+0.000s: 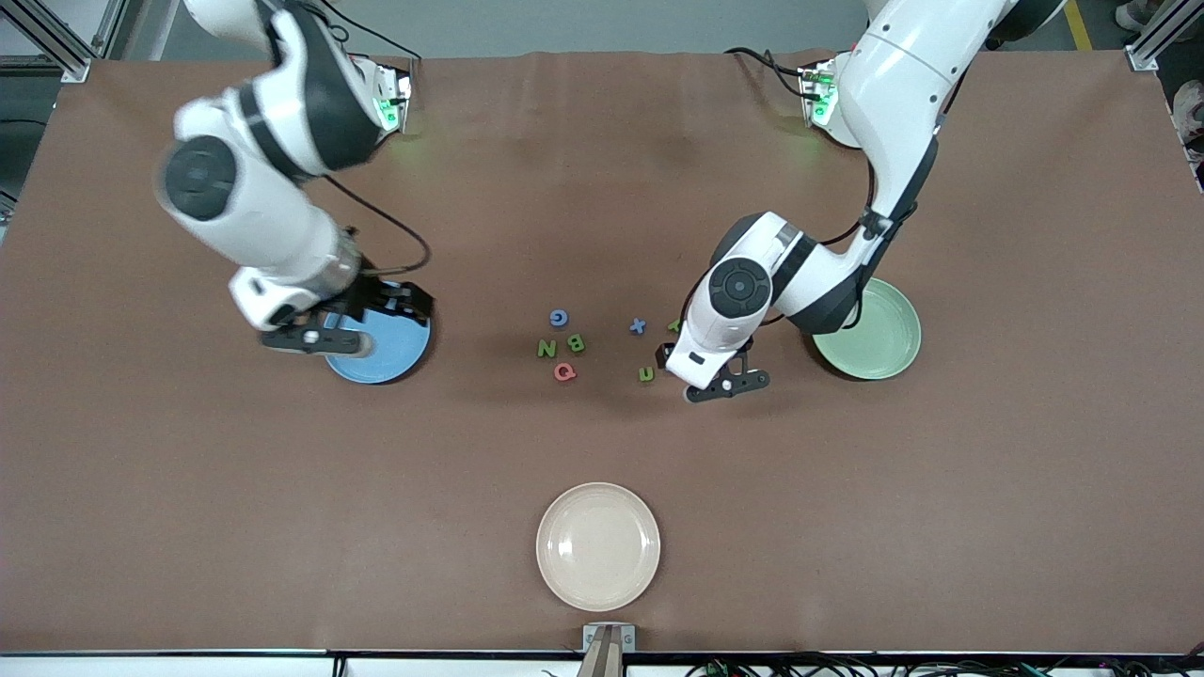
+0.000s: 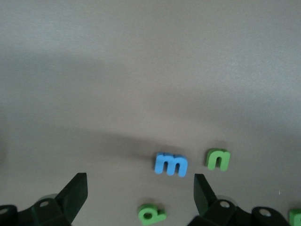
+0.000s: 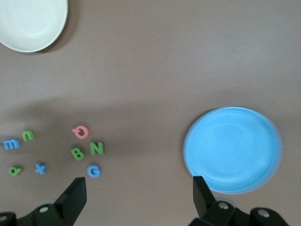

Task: Sort uppercase to blue plate, lowercase to green plate
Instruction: 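Reach the left gripper to the blue m while the right gripper reaches the N, then grasp the blue m with the left gripper while the right gripper grasps the N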

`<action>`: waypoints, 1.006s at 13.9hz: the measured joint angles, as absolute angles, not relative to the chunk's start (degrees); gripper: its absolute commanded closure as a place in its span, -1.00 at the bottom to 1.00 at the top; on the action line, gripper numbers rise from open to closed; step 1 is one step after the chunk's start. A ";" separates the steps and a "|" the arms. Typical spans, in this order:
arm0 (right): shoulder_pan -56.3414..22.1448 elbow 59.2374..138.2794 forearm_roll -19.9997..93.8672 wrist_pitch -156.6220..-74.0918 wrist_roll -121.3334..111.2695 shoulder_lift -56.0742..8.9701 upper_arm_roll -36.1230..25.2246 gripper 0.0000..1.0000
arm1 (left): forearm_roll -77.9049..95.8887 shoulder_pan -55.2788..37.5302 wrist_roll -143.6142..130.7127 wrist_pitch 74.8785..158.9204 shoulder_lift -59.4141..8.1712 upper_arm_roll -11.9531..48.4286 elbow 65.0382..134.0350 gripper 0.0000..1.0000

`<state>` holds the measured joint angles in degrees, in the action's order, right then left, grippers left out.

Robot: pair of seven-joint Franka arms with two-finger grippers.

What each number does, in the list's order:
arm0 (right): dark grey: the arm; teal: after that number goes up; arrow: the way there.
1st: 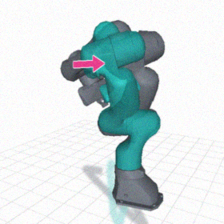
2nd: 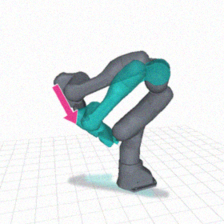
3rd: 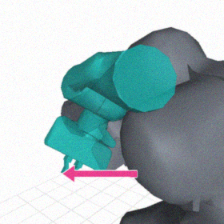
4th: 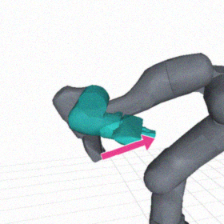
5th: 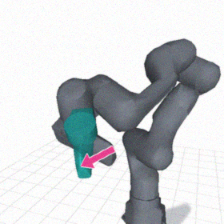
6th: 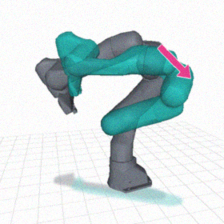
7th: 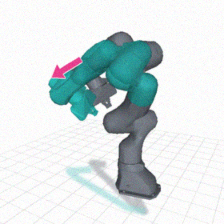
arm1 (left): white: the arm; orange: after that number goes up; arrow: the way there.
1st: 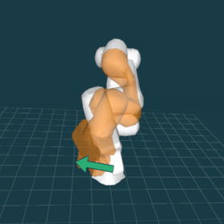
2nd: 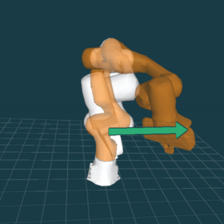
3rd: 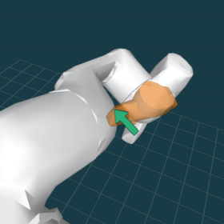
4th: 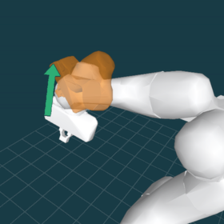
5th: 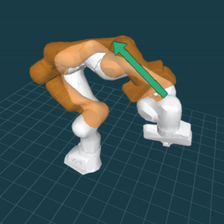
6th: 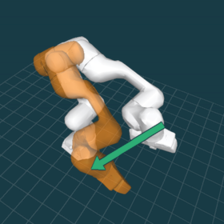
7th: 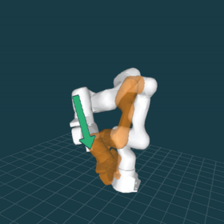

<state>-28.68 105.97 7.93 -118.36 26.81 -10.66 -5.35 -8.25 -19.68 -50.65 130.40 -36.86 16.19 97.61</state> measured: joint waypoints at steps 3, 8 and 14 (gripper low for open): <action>-34.55 109.23 7.84 -127.03 32.60 -16.29 -5.35 -1.00 | -8.26 -20.11 -51.32 133.22 -38.44 16.19 97.40 -0.62; -37.94 109.15 7.83 -132.76 33.66 -23.41 -5.42 -1.00 | -8.27 -21.90 -53.02 135.52 -41.80 15.94 97.30 -0.44; -41.69 108.99 7.84 -140.80 38.89 -28.96 -5.43 -0.94 | -8.27 -22.40 -53.05 135.62 -42.20 15.72 96.94 0.05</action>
